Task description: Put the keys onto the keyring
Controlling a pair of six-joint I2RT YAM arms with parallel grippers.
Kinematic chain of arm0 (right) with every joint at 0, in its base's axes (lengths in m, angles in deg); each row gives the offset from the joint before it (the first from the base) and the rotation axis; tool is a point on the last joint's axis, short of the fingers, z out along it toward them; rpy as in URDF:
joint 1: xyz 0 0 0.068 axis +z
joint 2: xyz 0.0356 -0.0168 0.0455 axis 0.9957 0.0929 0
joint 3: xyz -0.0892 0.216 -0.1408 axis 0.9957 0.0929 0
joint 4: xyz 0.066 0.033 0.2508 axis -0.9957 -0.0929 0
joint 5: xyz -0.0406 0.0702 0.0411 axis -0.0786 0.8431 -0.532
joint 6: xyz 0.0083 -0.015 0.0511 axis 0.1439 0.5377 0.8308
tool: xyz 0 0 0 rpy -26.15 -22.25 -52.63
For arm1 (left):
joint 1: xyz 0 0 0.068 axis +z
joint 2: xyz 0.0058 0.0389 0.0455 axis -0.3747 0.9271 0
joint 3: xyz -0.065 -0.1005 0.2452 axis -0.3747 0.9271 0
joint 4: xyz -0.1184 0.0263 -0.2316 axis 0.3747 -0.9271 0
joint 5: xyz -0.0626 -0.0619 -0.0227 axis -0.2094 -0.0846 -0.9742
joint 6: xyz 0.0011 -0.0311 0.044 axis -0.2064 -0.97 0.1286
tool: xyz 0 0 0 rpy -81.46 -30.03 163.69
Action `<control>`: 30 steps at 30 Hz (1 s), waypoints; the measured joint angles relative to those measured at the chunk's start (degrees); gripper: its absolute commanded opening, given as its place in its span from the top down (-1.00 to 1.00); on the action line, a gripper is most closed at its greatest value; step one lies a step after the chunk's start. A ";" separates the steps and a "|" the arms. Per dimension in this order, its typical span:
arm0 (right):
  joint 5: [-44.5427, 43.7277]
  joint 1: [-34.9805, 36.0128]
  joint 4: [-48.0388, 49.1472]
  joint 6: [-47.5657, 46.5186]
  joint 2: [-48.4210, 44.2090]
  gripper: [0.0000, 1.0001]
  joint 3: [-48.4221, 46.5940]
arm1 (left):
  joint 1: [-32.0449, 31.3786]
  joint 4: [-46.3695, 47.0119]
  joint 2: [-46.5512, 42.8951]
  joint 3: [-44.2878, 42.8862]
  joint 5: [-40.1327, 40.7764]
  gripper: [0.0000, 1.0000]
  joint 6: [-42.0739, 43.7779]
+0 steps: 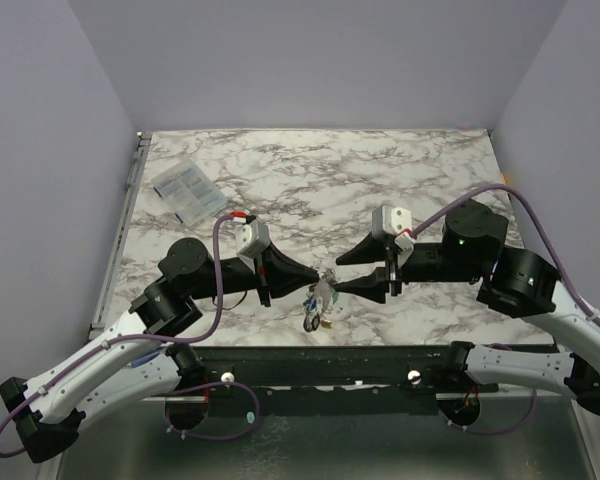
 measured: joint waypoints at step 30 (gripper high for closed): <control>-3.85 0.00 -8.63 -3.93 8.70 0.55 -1.22 | 0.00 -2.21 2.10 -0.85 -0.96 1.00 1.92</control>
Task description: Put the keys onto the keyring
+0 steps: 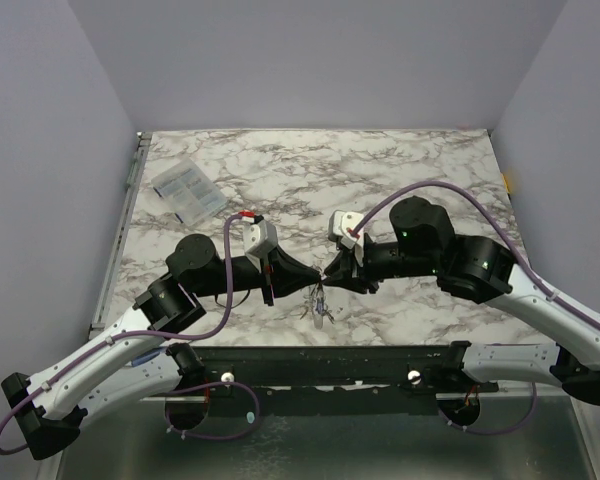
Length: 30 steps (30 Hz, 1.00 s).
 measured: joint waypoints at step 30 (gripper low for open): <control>0.87 0.00 16.09 0.13 -11.26 0.99 13.94 | 0.00 0.09 -9.07 1.84 8.96 -0.05 0.20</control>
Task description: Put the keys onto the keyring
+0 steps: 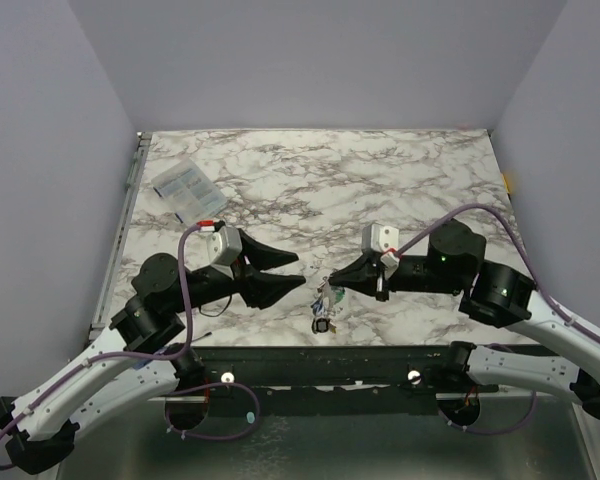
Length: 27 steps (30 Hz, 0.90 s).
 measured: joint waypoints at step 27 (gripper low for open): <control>10.19 0.00 21.59 9.01 -3.87 0.99 5.20 | 0.00 16.70 0.39 5.05 -8.81 -0.14 -11.23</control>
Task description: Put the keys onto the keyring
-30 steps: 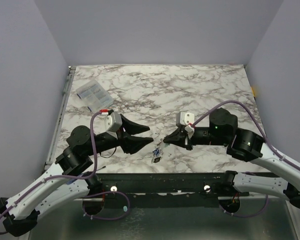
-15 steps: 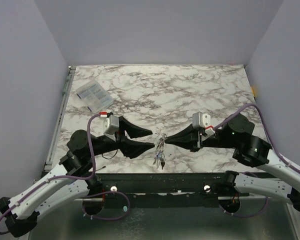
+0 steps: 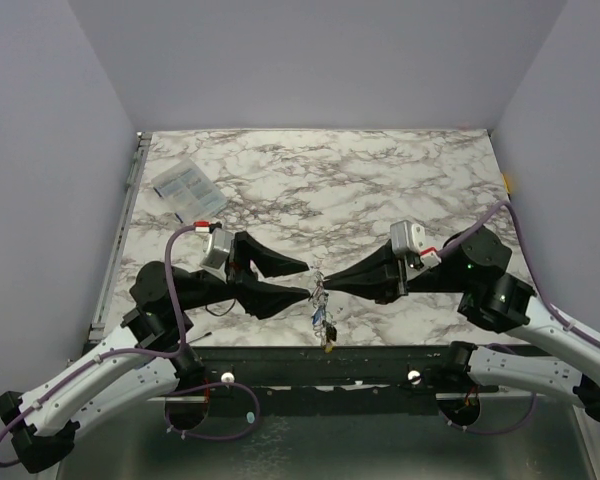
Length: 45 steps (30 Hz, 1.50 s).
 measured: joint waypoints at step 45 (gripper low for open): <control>1.86 0.00 11.82 8.35 -0.20 0.99 5.42 | -3.48 5.55 -0.28 3.23 1.27 1.00 -1.44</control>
